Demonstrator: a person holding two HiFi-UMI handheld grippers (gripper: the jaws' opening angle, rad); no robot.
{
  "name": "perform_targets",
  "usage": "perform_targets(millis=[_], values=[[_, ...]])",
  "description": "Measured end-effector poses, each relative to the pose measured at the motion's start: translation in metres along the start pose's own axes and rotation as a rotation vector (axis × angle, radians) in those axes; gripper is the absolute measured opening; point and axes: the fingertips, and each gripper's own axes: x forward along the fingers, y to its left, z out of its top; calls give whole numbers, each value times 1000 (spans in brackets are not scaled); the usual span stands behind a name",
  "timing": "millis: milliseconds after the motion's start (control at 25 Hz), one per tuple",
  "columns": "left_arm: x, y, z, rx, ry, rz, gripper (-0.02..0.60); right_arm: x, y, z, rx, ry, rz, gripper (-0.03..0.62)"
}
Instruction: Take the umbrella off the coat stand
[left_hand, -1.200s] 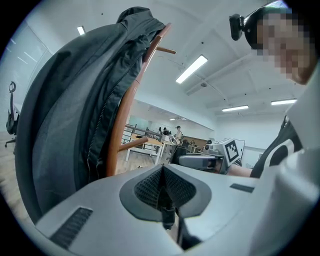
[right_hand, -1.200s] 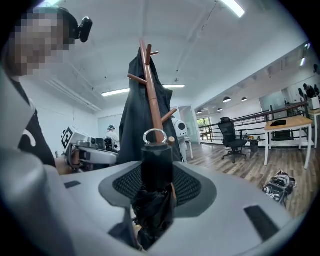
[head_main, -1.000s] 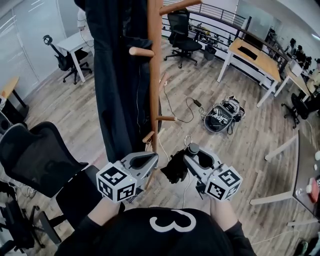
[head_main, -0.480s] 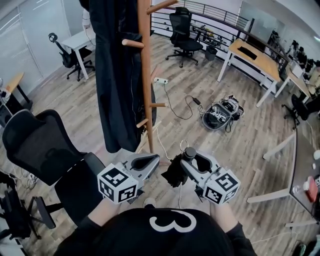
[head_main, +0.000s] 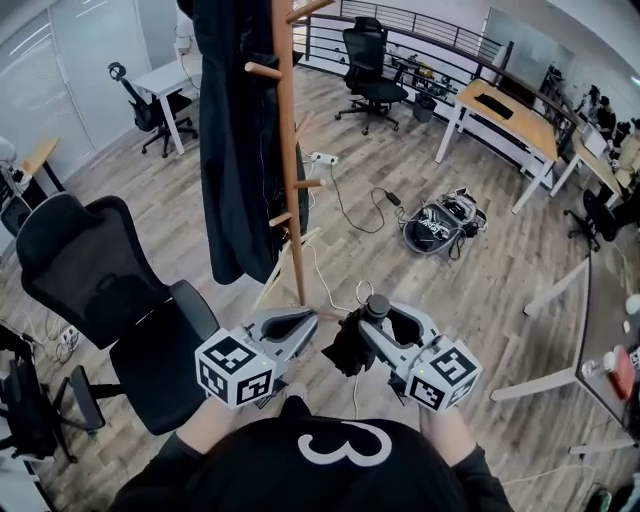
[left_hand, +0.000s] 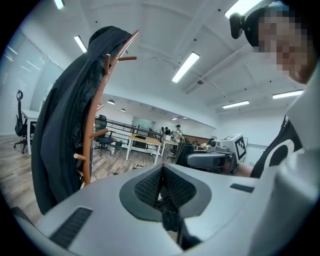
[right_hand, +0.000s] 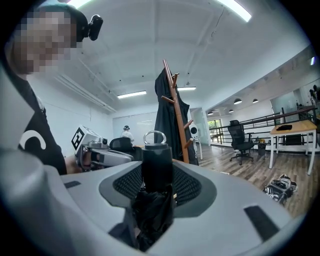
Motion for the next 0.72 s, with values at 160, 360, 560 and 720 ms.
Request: perform_targets(millis=[160,360,560,720], values=[[-9,-22,-5,10,-6,6,15,-22,15,-3,15,-17,21,195],[-15,-51,-10,22,-9,6,15,-50,34,-1,3,-35,41,195],[-18,-70,-16,30,-14,5,16,-68,45,-4,-8,-42,45,193],[-20,-83,-17,39,-22,-3,15,-82,51,-7,-7,-46,41,193]])
